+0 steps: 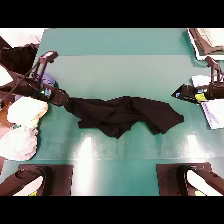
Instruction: Fold the shirts.
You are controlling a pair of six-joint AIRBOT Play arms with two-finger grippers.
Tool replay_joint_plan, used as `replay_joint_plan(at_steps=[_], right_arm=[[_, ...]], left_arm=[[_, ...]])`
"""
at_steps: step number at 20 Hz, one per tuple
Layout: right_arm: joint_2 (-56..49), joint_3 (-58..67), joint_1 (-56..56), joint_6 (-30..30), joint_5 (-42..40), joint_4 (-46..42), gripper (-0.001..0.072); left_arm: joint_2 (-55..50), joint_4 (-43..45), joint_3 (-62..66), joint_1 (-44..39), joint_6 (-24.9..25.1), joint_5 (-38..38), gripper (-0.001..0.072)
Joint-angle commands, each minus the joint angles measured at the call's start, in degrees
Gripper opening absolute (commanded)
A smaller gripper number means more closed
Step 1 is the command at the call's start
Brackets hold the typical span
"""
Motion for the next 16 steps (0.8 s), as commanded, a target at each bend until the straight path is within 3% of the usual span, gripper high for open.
replay_joint_plan(at_steps=[1, 5, 8, 16], right_arm=[[-3.0, 0.2, -4.0, -2.2, 5.5, 0.1, 0.0575], [3.8, -13.1, -4.2, -1.4, 7.6, 0.8, 0.0574], [10.4, -24.9, -0.3, 2.5, 6.6, 3.2, 0.0574], [16.0, -36.8, 12.8, 14.6, -10.6, 3.2, 0.0547]], left_arm=[[-0.2, 0.3, -2.0, 0.0, 0.3, 0.7, 0.0022], [-0.2, 0.2, -2.0, 0.0, 0.3, 2.3, 0.0022], [-0.2, 0.2, -2.0, 0.0, 0.3, 2.8, 0.0022], [-0.2, 0.2, -2.0, 0.0, 0.3, 2.7, 0.0022]])
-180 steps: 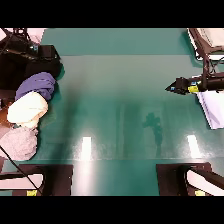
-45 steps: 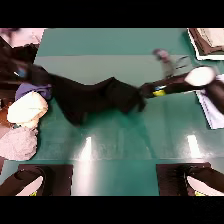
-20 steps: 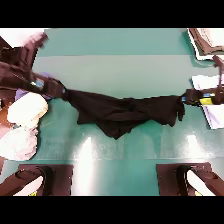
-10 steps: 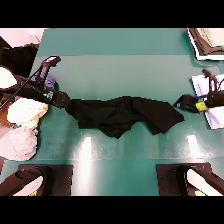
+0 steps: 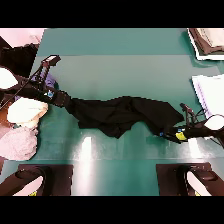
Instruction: Fold the shirts.
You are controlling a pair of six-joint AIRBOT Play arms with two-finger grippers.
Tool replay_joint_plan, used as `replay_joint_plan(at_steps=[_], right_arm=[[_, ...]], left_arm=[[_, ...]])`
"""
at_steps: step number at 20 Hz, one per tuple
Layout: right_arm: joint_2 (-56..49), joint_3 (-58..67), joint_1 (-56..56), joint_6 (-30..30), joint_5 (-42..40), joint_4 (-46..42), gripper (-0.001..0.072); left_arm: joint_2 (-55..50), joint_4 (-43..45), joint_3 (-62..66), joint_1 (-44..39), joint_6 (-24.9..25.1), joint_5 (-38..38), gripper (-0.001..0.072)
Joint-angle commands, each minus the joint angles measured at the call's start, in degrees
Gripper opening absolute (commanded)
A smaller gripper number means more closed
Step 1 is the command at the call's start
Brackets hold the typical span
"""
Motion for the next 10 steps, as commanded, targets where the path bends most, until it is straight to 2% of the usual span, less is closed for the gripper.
replay_joint_plan(at_steps=[1, 5, 6, 8, 10], right_arm=[[0.1, -3.0, 5.2, 5.5, -10.2, 0.3, 0.0547], [-4.8, -2.9, 9.1, 7.3, -19.3, 0.3, 0.0506], [-5.8, -2.9, 9.6, 7.5, -20.6, 0.3, 0.0432], [-6.9, -2.7, 10.1, 7.5, -22.1, 0.3, 0.0399], [-7.7, -1.3, 10.1, 6.9, -22.1, 0.0, 0.0133]], left_arm=[[0.0, 0.0, 0.0, 0.0, 0.0, 0.0, 0.0022], [0.0, 0.0, 0.0, 0.0, 0.0, 0.0, 0.0022], [0.0, 0.0, 0.0, 0.0, 0.0, -0.1, 0.0022], [0.0, 0.0, 0.0, 0.0, 0.0, -0.2, 0.0023], [0.0, 0.0, 0.0, 0.0, 0.0, -0.1, 0.0022]])
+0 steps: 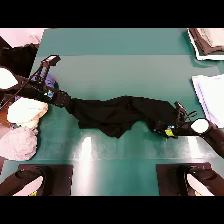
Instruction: Fold the shirts.
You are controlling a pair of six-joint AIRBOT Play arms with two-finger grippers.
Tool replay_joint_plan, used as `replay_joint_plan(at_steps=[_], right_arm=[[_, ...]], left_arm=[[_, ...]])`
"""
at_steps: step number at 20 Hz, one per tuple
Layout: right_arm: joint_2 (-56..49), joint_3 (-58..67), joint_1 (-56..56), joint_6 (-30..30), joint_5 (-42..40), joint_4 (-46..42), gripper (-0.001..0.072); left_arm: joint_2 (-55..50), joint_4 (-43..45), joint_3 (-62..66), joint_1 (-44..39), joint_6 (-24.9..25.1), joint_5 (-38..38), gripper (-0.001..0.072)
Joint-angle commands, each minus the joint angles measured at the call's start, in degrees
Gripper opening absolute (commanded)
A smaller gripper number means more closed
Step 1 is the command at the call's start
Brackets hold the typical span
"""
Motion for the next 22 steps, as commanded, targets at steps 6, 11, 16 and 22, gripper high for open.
replay_joint_plan(at_steps=[6, 11, 16, 22], right_arm=[[-0.2, 13.5, 0.8, -4.2, 0.9, -0.8, 0.0016], [7.9, 30.9, -5.8, -6.6, 5.9, -0.9, 0.0016], [11.9, 49.1, -17.9, -10.7, 18.3, -0.8, 0.0015], [14.0, 64.7, -29.3, -11.2, 29.2, -0.8, 0.0015]], left_arm=[[0.5, 3.4, 3.8, 0.0, -0.2, -0.2, 0.0022], [0.5, 9.9, 26.4, 0.0, -0.9, -5.6, 0.0022], [0.5, 9.6, 50.9, 0.0, -0.9, -9.4, 0.0022], [5.1, 1.2, 60.6, 0.0, -2.4, -7.8, 0.0022]])
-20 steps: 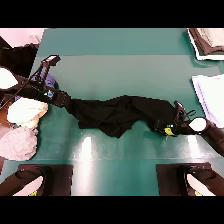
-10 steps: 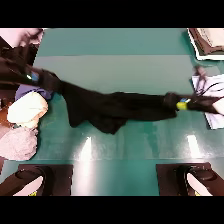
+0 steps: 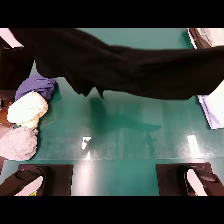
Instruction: Fold the shirts.
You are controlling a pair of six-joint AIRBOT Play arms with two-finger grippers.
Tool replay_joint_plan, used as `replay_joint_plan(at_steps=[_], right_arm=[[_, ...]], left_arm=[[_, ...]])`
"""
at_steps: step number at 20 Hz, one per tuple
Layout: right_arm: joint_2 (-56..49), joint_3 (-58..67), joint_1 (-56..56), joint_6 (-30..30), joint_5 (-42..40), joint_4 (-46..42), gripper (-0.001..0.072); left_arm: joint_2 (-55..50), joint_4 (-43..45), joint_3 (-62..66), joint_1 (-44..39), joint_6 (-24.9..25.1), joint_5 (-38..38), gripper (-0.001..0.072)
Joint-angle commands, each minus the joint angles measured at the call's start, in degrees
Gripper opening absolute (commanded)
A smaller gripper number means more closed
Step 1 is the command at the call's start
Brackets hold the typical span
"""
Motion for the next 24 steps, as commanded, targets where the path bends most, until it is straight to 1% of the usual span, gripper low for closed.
replay_joint_plan(at_steps=[1, 4, 6, 7, 10, 13, 15, 18, 20, 22, 23, 24], right_arm=[[0.4, 9.4, -7.0, -0.5, 8.8, 0.0, 0.0016], [-2.5, 16.6, -10.9, -0.5, 16.1, 0.0, 0.0015], [-6.1, 20.4, -11.4, -0.2, 20.5, 0.1, 0.0015], [-8.0, 21.6, -11.4, 1.2, 22.9, 0.1, 0.0015], [-14.4, 20.0, -10.7, 2.6, 28.5, 0.7, 0.0015], [-20.8, 10.8, -5.0, 2.5, 29.2, 0.4, 0.0015], [-25.5, 3.5, 0.3, -0.4, 25.8, 0.0, 0.0015], [-32.5, -4.5, 6.4, -1.9, 13.4, 0.0, 0.0016], [-37.1, -6.3, 8.9, -2.0, 4.8, 0.0, 0.0017], [-41.5, -5.2, 10.7, -2.0, 0.1, 0.1, 0.0017], [-43.3, -3.7, 11.2, -2.0, -0.9, 0.1, 0.0018], [-45.0, -1.6, 11.3, -2.0, -0.9, 0.1, 0.0024]], left_arm=[[3.9, -5.7, 3.7, 0.0, -0.9, 2.4, 0.0022], [7.1, -6.6, 3.8, 0.0, -0.9, 6.6, 0.0021], [7.5, -6.8, 3.1, 0.0, -0.9, 5.4, 0.0021], [7.4, -6.2, 0.9, 0.0, -0.9, 4.0, 0.0021], [6.2, -2.7, -13.2, 0.0, -0.9, 3.0, 0.0021], [0.0, -2.4, -25.9, 0.0, -0.4, 2.5, 0.0022], [-6.5, -2.3, -31.9, 0.0, 1.3, 2.8, 0.0022], [-17.6, -2.1, -34.6, 0.0, 2.8, 6.3, 0.0022], [-23.6, -1.7, -34.6, 0.0, 2.5, 11.0, 0.0022], [-27.3, -1.1, -34.6, 0.0, 1.9, 13.9, 0.0023], [-28.0, -0.6, -34.6, 0.1, 1.9, 14.2, 0.0057], [-28.0, 0.3, -34.5, 0.1, 1.6, 14.6, 0.0345]])
